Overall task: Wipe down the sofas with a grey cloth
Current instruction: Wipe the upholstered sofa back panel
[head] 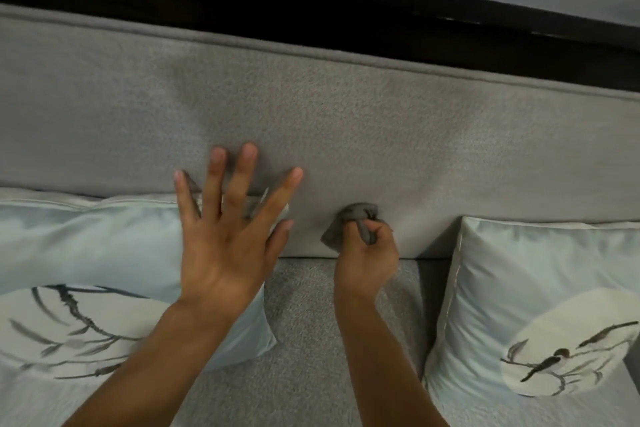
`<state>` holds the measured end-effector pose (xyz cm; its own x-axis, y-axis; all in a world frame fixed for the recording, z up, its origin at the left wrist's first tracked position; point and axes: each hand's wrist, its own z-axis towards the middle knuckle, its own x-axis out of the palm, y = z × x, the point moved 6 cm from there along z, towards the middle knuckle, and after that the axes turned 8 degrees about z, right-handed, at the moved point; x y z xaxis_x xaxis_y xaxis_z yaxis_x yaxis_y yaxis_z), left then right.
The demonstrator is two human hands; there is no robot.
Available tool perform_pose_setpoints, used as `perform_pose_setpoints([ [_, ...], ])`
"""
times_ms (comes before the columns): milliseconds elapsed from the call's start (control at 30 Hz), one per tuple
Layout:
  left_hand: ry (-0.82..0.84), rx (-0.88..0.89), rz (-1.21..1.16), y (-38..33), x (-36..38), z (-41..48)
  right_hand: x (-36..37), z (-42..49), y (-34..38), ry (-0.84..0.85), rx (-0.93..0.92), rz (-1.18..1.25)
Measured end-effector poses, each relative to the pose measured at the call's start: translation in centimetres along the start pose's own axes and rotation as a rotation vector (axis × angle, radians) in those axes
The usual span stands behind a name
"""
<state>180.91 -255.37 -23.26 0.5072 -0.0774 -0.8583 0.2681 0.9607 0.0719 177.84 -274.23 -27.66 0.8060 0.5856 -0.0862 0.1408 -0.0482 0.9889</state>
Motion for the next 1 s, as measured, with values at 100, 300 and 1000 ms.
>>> perform_pose_setpoints([
  [100,0.031,-0.046,-0.066,0.1,0.8,-2.6,-0.6,0.3,3.2,-0.029,-0.150,0.160],
  [300,0.029,-0.130,-0.055,-0.2,1.9,-3.4,0.5,0.9,-2.3,-0.025,0.031,0.027],
  [1000,-0.204,-0.108,0.103,-1.5,8.2,-4.7,1.6,1.7,-8.2,0.163,-0.531,0.200],
])
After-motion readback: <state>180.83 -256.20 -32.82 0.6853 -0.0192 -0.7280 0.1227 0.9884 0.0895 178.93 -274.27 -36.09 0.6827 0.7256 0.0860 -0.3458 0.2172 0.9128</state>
